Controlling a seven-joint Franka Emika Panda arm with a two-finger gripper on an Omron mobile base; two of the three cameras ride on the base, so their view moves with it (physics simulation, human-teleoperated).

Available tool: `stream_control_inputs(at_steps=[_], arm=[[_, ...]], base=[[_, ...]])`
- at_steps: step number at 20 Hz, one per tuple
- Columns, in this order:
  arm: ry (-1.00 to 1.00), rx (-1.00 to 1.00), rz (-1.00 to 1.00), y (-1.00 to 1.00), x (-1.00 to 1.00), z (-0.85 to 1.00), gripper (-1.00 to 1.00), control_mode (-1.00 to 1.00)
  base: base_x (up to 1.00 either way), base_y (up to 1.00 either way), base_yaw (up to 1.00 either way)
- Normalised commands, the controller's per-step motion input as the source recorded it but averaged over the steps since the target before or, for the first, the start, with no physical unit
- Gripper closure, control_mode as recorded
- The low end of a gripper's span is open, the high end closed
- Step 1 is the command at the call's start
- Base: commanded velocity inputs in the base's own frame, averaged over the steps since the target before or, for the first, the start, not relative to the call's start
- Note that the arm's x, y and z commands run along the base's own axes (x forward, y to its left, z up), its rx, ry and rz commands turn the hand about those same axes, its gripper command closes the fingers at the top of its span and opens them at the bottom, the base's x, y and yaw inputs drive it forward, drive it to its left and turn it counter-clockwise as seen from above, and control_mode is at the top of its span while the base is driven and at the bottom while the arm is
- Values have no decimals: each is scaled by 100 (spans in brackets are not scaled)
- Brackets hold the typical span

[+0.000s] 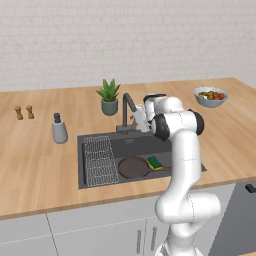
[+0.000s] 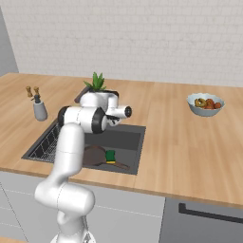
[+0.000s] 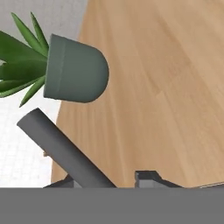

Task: Pick the pan and sponge and place them into the sink. Then turn on the water.

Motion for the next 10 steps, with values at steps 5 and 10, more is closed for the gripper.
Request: stream_control_inputs(at_steps=[5,10], arm=[[5,10,0,-20,0,0,100,-100],[1,1,0,-6,0,-1,100,-100]], base=[[0,0,0],[0,0,0]])
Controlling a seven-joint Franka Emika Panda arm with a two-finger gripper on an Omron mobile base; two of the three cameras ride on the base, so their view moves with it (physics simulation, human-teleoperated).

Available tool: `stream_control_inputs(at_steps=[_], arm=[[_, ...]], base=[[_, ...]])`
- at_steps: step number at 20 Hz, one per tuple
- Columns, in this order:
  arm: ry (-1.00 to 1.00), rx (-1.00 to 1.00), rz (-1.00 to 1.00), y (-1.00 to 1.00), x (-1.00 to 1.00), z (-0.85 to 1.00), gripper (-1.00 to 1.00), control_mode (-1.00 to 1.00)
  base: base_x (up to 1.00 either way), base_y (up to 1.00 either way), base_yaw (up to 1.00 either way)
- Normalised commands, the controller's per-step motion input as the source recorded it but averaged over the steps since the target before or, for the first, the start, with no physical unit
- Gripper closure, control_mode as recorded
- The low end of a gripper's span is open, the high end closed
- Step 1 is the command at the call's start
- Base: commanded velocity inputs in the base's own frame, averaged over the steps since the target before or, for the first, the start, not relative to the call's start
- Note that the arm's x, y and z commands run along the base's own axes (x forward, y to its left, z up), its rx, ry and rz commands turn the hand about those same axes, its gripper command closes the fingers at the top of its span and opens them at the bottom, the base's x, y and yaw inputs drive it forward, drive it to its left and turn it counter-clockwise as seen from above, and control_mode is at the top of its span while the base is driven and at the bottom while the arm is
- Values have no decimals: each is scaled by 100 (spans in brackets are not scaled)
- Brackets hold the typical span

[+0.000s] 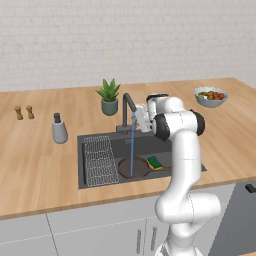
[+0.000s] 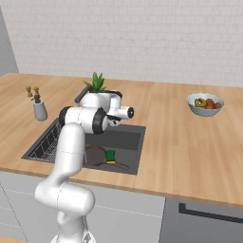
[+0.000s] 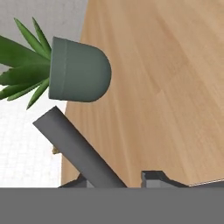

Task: Pick the pan and sponge and place them into the sink. Then turn on the water.

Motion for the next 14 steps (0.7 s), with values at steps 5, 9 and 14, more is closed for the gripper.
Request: stream_control_inputs(at_steps=[5,9,14], arm=[[2,3,0,-11,0,-2,100,-100],[0,0,0,-3,0,0,100,-100],[0,0,0,0,0,0,100,-100]], base=[[0,0,0],[0,0,0],[0,0,0]])
